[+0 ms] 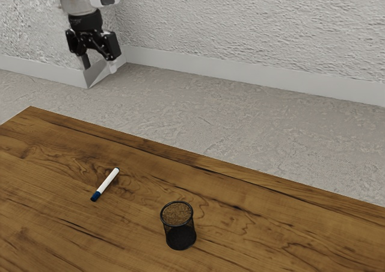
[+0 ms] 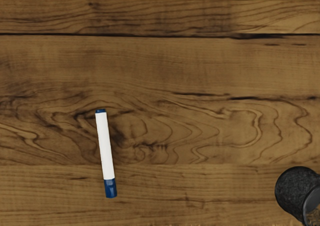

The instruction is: Put the marker into the pen holder.

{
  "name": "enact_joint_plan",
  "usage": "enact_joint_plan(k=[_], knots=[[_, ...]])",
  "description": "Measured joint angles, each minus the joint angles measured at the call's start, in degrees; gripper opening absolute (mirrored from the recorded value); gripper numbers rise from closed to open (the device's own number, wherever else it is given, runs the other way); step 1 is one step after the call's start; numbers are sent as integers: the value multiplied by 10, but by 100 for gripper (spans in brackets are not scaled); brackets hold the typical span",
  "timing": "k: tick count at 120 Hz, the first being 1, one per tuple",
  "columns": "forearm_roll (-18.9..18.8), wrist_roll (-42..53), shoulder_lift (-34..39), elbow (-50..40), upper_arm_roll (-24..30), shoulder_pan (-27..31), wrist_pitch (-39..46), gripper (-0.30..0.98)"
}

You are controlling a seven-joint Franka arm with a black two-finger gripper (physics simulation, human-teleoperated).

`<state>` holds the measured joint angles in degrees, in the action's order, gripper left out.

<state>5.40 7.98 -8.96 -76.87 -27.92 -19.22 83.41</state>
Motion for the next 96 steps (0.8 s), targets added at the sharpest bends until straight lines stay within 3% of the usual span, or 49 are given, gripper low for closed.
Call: enact_joint_plan(k=[10,22,34,44,51,63,72,96], knots=[[-6,4,11,-11,0,-13,1,67],[-16,9,92,-60,2,-81,5,67],[-59,13,118,-74,0,-127,2,67],[-68,10,113,-137,-1,-114,13,67],[-70,6,151,-282,-7,-100,60,66],[-71,-16,204,-474,-13,-15,150,67],[-91,-30,195,-519,-15,-2,205,67],[-119,-37,81,-552,-26,9,351,67]])
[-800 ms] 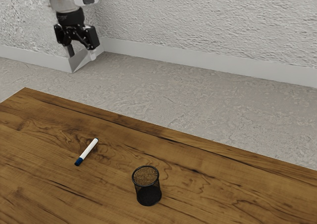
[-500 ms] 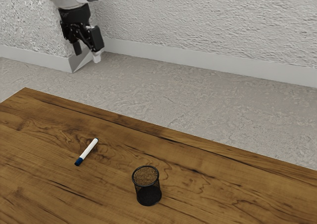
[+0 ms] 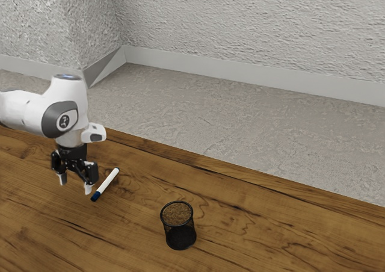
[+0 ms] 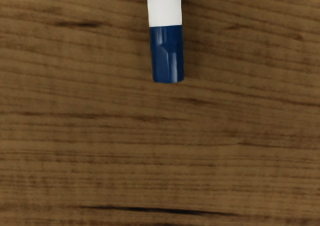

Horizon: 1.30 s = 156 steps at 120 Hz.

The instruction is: Put the marker into the pen holder.

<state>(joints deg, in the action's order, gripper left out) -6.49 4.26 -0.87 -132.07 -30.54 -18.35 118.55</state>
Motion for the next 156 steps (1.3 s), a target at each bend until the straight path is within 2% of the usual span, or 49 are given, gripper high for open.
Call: enact_joint_plan(k=[4,20,32,56,70,102,156], knots=[[2,0,-7,-1,0,1,19,67],[68,-17,-26,1,-1,-17,66,66],[87,-26,-62,21,-1,-43,90,65],[84,-20,-127,55,-1,-40,146,65],[82,-12,-141,59,-1,-36,179,65],[86,11,-205,112,1,-10,211,65],[110,44,-234,127,8,-11,228,63]])
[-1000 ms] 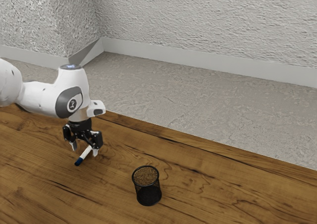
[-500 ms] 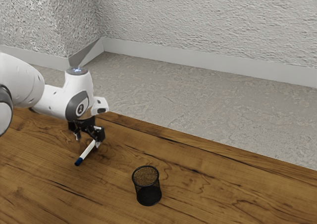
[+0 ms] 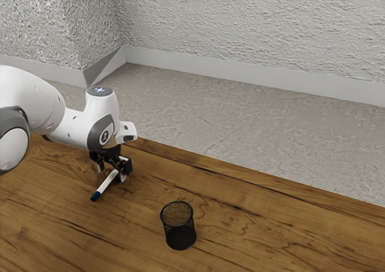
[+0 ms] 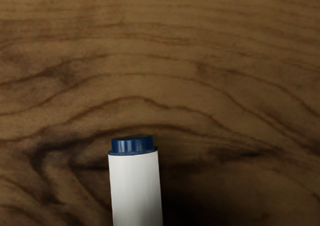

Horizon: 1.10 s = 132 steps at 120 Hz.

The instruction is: Put the marker into the pen holder.

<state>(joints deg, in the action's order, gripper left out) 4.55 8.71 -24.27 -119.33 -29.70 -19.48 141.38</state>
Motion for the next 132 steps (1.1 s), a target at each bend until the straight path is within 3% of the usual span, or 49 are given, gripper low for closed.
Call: enact_joint_plan(k=[30,73,102,120,132], knots=[[22,12,-5,-3,0,3,1,60],[28,28,-3,-3,-1,4,1,13],[26,32,-2,-4,-1,2,1,-2],[19,28,40,-4,-3,-14,0,-6],[14,23,102,-7,-6,-58,0,-8]])
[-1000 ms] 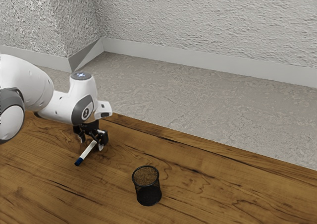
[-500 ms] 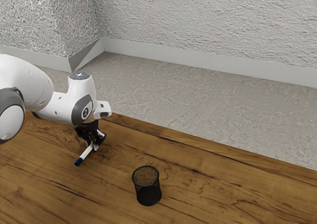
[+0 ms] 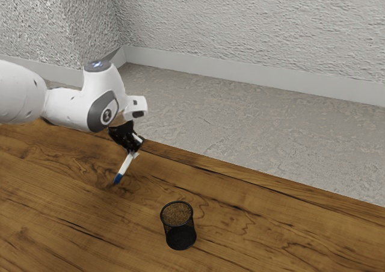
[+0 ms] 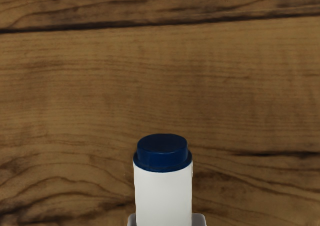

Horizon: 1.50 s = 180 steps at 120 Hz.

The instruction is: Put the marker into the pen holder.

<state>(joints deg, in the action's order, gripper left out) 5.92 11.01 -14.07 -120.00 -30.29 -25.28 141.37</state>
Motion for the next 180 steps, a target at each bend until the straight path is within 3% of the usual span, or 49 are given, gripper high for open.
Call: enact_joint_plan(k=[21,47,80,105,111,131,164,180], knots=[[5,-14,94,1,-1,-122,22,-10],[51,-29,96,-8,-3,-247,82,-8],[80,-34,93,-57,-13,-223,107,-7],[83,-35,142,-97,-30,-253,113,-7],[84,-35,155,-109,-8,-234,113,-7],[85,-35,187,-142,-7,-238,115,-7],[85,-35,195,-182,-7,-241,120,-7],[92,-28,195,-183,-9,-242,122,19]])
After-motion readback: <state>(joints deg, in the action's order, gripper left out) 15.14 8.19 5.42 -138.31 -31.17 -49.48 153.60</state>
